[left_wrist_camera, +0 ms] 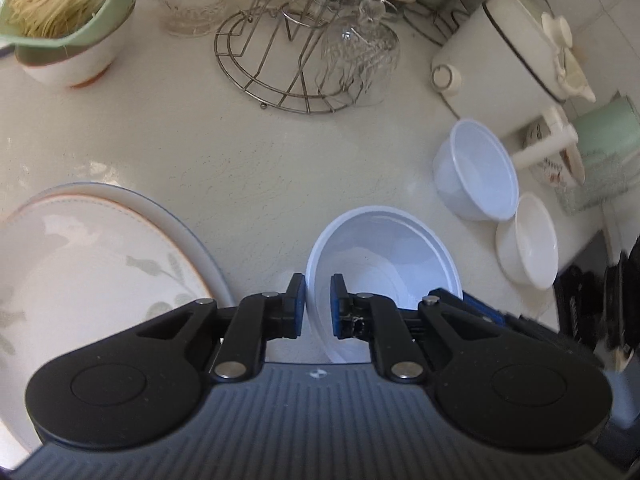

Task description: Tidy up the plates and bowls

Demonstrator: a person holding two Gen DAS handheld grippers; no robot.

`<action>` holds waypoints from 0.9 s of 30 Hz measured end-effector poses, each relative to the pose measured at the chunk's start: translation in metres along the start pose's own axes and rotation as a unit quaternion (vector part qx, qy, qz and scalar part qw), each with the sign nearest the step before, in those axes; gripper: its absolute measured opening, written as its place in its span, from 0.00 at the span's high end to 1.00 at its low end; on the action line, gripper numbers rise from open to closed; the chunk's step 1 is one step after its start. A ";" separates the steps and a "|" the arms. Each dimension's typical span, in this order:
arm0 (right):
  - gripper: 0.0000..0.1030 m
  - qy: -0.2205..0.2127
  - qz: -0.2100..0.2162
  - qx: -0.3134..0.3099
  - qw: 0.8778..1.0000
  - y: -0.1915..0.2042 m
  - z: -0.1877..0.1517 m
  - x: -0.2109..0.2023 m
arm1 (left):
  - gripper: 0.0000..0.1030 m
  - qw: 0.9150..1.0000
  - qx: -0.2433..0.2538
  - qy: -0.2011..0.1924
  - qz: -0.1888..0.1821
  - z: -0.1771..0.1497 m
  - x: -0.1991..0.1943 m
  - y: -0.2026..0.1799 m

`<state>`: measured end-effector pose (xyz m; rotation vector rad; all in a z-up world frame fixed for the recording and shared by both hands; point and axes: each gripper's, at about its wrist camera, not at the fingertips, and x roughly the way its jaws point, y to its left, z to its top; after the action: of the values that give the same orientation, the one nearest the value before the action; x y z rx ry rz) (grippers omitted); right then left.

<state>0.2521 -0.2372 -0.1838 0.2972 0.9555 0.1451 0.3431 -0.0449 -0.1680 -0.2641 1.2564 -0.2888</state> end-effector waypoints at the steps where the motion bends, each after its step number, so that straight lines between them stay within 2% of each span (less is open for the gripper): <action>1: 0.84 0.005 0.008 0.004 1.000 -0.001 0.000 0.000 | 0.87 1.000 0.003 -0.004 0.000 0.000 -0.004 0.002; 7: 0.82 0.010 0.026 0.014 1.000 0.004 -0.007 -0.004 | 0.87 1.000 -0.001 -0.004 0.001 0.002 -0.017 0.019; 11: 0.82 0.009 0.019 0.009 1.000 0.009 -0.006 -0.009 | 0.86 1.000 0.009 -0.005 -0.005 0.003 -0.027 0.024; 15: 0.81 -0.008 0.016 0.002 1.000 0.016 0.000 -0.024 | 0.86 1.000 0.010 -0.023 -0.012 0.004 -0.043 0.026; 17: 0.71 -0.021 0.011 -0.005 1.000 0.020 0.003 -0.033 | 0.86 0.999 0.013 -0.034 -0.014 0.005 -0.054 0.026; 20: 0.65 -0.040 0.011 -0.018 0.999 0.028 0.009 -0.049 | 0.85 0.998 0.030 -0.052 -0.013 0.006 -0.069 0.023; 27: 0.60 -0.070 0.008 -0.030 0.997 0.045 0.018 -0.083 | 0.85 0.995 0.050 -0.082 -0.021 0.006 -0.106 0.019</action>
<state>0.2201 -0.2190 -0.0949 0.2569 0.8075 0.1659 0.3199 0.0111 -0.0790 -0.2235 1.0722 -0.3580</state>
